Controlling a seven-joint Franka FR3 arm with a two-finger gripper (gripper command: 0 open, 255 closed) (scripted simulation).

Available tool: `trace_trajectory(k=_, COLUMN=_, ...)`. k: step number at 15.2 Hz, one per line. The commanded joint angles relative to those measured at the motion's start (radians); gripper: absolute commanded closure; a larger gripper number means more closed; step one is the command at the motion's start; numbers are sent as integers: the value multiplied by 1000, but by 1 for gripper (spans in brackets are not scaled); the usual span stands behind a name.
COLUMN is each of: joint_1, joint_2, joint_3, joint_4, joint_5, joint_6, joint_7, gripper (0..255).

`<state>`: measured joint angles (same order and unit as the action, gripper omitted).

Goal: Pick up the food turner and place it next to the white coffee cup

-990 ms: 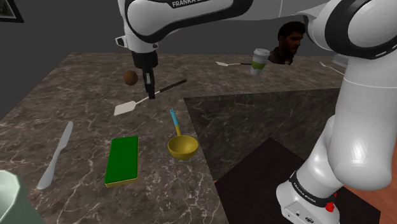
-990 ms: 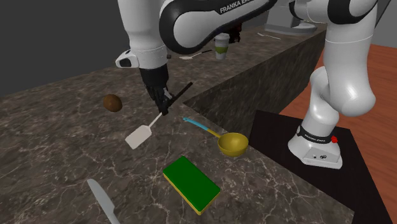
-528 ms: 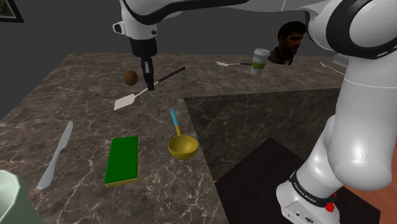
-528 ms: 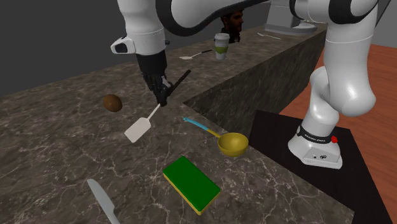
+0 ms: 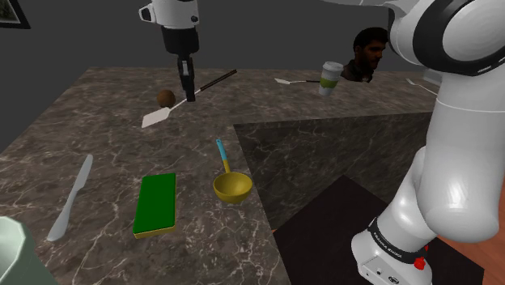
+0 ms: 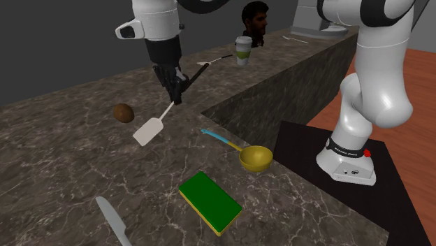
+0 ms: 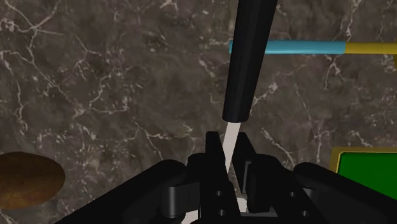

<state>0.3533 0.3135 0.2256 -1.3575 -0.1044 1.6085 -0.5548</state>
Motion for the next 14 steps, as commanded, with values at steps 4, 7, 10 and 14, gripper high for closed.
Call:
trace_trajectory(k=4, joint_1=6, joint_2=18, joint_3=1, joint_4=95, joint_5=-4, joint_6=-78, joint_7=-2, gripper=255)
trace_trajectory(k=7, joint_1=11, joint_2=33, joint_3=1, joint_4=159, joint_5=-7, joint_6=-127, joint_7=-3, gripper=255)
trace_trajectory(k=10, joint_1=18, joint_2=53, joint_3=1, joint_4=231, joint_5=-12, joint_6=-179, joint_7=-4, gripper=255)
trace_trajectory(k=14, joint_1=30, joint_2=91, joint_3=1, joint_4=345, joint_5=-21, joint_6=-255, joint_7=-6, gripper=255)
